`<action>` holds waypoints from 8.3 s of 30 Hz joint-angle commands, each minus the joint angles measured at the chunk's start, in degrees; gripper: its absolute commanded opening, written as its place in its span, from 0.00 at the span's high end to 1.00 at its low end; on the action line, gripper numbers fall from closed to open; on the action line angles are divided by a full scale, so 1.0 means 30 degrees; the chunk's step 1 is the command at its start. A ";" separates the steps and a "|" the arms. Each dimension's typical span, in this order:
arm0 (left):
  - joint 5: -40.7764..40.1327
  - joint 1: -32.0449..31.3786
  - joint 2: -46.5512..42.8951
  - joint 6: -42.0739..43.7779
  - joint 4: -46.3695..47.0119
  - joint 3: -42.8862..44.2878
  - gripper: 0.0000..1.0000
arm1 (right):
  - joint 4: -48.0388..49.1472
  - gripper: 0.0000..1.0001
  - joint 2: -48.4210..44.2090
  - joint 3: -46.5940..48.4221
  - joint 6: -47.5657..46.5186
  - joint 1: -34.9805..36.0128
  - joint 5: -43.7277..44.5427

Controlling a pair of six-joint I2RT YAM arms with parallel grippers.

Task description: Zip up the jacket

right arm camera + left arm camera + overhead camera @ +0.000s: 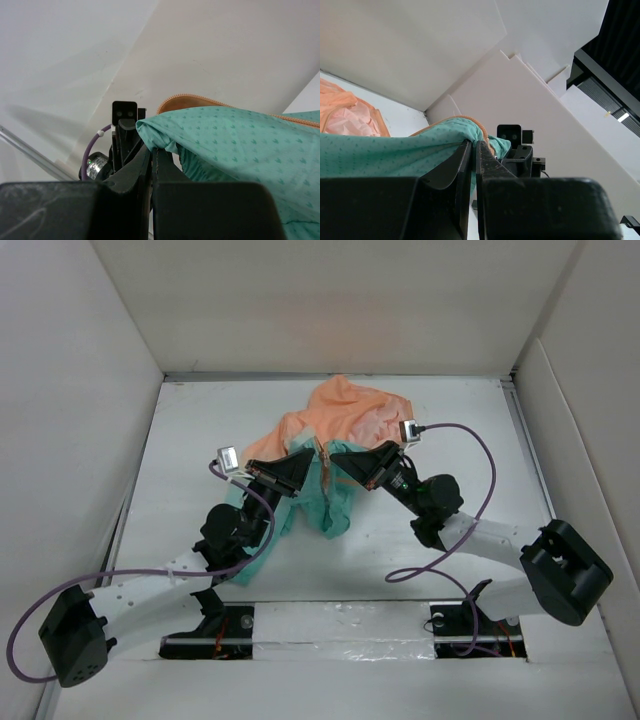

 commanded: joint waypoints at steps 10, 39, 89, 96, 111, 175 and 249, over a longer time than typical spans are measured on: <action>0.0377 -0.0080 -0.0407 0.0228 0.0439 0.0480 1.00 | 0.8550 1.00 -0.0138 0.0999 -0.0741 0.0136 0.0143; 0.0493 -0.0080 -0.0612 0.0813 0.0644 0.0568 1.00 | 0.8051 1.00 -0.0256 0.0970 -0.0829 0.0312 0.0289; 0.1079 -0.0080 -0.0729 0.0608 0.0761 0.0217 1.00 | 0.7876 1.00 -0.0343 0.1029 -0.0917 0.0312 0.0435; 0.0963 -0.0080 -0.0758 0.0930 0.0470 0.0304 1.00 | 0.7320 1.00 -0.0402 0.1233 -0.1210 0.0312 0.0523; 0.0787 -0.0080 -0.1139 0.1722 -0.1291 0.1126 1.00 | 0.5502 1.00 -0.0695 0.1673 -0.1913 0.0312 0.0377; 0.2164 -0.0080 -0.2253 0.1634 -0.2463 0.2356 1.00 | -0.1529 1.00 -0.3244 0.1235 -0.8387 0.1894 0.1754; 0.3364 -0.0080 -0.1697 0.0989 -0.0294 0.1242 1.00 | -0.1587 1.00 -0.3566 0.1409 -0.9000 0.2946 0.4707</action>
